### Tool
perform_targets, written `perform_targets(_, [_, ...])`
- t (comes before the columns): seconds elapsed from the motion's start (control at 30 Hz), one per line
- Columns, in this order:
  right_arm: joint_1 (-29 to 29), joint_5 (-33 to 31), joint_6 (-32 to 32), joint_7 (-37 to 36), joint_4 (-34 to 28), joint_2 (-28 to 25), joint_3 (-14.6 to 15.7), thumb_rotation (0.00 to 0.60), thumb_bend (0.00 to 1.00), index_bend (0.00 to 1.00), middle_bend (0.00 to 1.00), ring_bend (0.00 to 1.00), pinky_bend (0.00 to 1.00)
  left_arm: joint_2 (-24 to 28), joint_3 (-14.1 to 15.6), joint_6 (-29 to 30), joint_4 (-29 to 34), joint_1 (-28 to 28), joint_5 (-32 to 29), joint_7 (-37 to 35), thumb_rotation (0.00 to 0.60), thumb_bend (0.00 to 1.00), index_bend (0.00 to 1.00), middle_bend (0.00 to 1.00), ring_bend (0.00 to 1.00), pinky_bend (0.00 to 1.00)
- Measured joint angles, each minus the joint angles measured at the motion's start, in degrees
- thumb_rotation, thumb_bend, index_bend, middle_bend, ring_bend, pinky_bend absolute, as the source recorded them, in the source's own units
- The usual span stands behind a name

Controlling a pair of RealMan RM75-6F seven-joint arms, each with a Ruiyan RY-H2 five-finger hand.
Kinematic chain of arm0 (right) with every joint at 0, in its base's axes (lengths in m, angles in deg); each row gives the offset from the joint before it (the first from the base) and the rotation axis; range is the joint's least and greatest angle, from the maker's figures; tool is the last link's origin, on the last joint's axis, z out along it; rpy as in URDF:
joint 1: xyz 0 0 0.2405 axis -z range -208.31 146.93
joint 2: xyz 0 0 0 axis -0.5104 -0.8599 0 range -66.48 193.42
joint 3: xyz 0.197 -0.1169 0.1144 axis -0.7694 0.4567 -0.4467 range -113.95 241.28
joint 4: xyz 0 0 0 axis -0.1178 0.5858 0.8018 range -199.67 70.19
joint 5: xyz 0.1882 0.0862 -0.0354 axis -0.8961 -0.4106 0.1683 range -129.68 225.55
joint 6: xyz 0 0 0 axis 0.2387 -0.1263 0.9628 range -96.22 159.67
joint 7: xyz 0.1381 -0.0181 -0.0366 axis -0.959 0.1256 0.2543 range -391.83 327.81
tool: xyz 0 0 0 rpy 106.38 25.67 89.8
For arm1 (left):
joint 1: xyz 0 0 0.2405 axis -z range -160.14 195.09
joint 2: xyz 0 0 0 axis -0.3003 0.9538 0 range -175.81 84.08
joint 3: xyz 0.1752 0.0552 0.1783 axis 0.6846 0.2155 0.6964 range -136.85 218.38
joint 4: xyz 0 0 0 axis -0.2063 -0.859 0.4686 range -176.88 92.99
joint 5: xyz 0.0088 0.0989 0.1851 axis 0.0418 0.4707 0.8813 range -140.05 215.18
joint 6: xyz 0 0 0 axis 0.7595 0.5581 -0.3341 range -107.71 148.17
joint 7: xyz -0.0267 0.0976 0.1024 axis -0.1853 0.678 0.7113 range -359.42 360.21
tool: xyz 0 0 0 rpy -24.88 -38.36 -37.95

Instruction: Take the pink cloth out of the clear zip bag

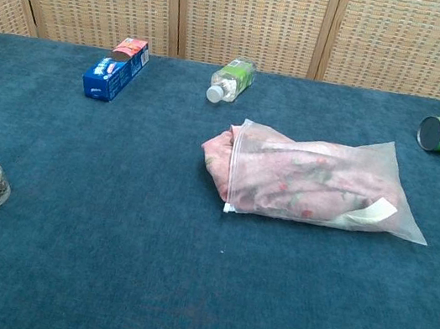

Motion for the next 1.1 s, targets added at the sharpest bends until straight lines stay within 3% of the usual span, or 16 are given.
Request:
perform_targets(0.4, [-0.3,2.3,-3.7,0.7,-0.3,0.0,-1.1,0.600,0.00,0.00,0.00,0.00,0.00,1.2,-0.2,-0.8,1.1,-0.5,-0.1,-0.2,0.600,0.05,0.00,0.00,0.00,0.00])
perform_targets(0.5, [-2.9,2.5,-8.1,1.5,-1.3,-0.6,-1.8,0.600,0.00,0.00,0.00,0.00,0.00,1.2,-0.6,-1.5,0.7,-0.2,-0.4,-0.4,0.600,0.05,0.00,0.00,0.00,0.00])
perform_targets(0.67, [-10.4,-0.5,-20.9,4.4,-5.0,-1.9,-5.1,0.600,0.00,0.00,0.00,0.00,0.00,0.9,-1.6,-2.5,-0.1,0.3,-1.6,-0.5,0.600,0.05,0.00,0.00,0.00,0.00])
perform_targets(0.83, [-19.9,-10.9,-35.0,13.6,-8.1,-0.9,-10.0,0.600,0.00,0.00,0.00,0.00,0.00,0.8,-2.4,-3.8,-0.5,0.5,-3.2,-0.7,0.600,0.05,0.00,0.00,0.00,0.00])
perform_targets(1.1, [-33.1,-33.3,-45.3,26.6,-5.5,7.6,-14.8,0.600,0.00,0.00,0.00,0.00,0.00,0.5,-3.5,-6.6,-1.5,1.4,-5.9,-0.5,0.600,0.05,0.00,0.00,0.00,0.00])
